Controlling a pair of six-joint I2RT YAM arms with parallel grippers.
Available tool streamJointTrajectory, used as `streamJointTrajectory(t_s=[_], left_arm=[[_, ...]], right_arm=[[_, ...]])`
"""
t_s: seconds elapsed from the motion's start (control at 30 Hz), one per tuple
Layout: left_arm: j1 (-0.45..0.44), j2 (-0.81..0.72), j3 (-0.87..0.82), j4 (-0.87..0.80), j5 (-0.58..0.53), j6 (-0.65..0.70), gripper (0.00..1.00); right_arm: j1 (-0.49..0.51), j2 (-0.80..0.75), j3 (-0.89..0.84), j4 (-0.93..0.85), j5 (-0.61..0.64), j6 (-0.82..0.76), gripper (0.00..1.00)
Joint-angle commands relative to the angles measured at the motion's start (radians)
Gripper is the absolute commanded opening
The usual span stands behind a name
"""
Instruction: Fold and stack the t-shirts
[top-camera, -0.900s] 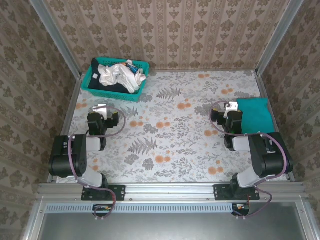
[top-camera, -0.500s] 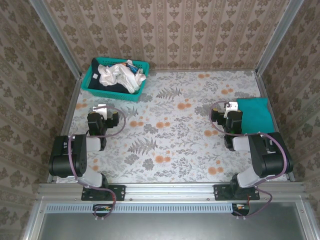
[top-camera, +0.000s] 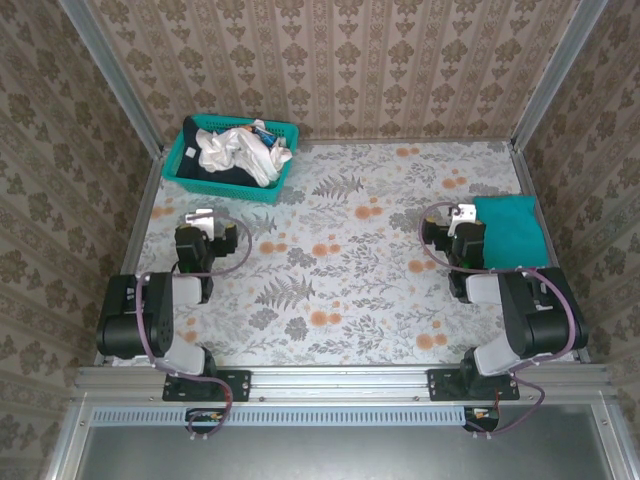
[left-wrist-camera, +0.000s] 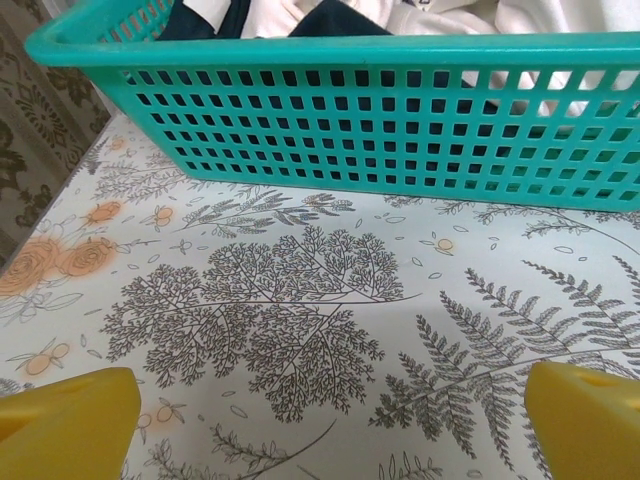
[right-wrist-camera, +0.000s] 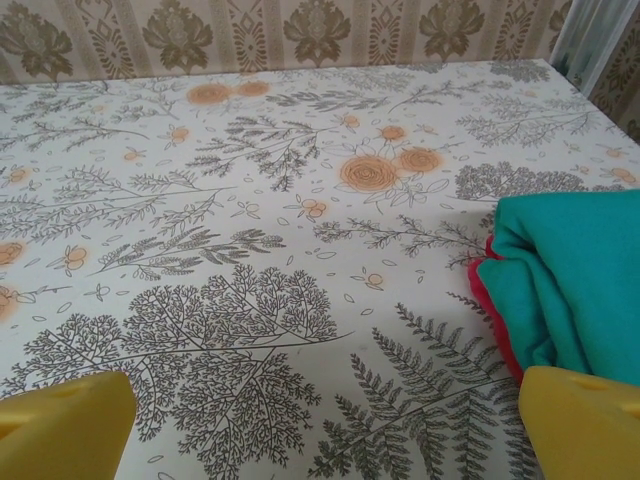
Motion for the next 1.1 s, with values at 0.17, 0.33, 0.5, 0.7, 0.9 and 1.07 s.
streamJointTrajectory(t_s=[0.17,0.33,0.5,0.7,0.9,1.07], left_arm=[[-0.047,-0.449,0.008,-0.366,-0.166,-0.062,1.00],[-0.078,-0.581,0.150,-0.622,-0.217,-0.188,1.00],[-0.082,-0.429,0.365,-0.779,-0.216,-0.370,1.00],[-0.073,-0.098,0.695,-0.905,-0.154,-0.461,1.00],[-0.075,0.214,1.025,-1.014,-0.075,-0.561,1.00],[-0.071,0.424,1.273,-1.084,0.013,-0.632,1.00]], right_arm=[[0.044,-0.382,0.039,-0.324,-0.005,0.007,1.00],[0.150,-0.503,0.123,-0.490,-0.048,-0.026,1.00],[0.324,-0.478,0.238,-0.555,-0.123,-0.091,1.00],[0.546,-0.322,0.388,-0.586,-0.185,-0.201,1.00],[0.660,-0.171,0.496,-0.609,-0.185,-0.246,1.00],[0.695,-0.113,0.531,-0.639,-0.182,-0.254,1.00]])
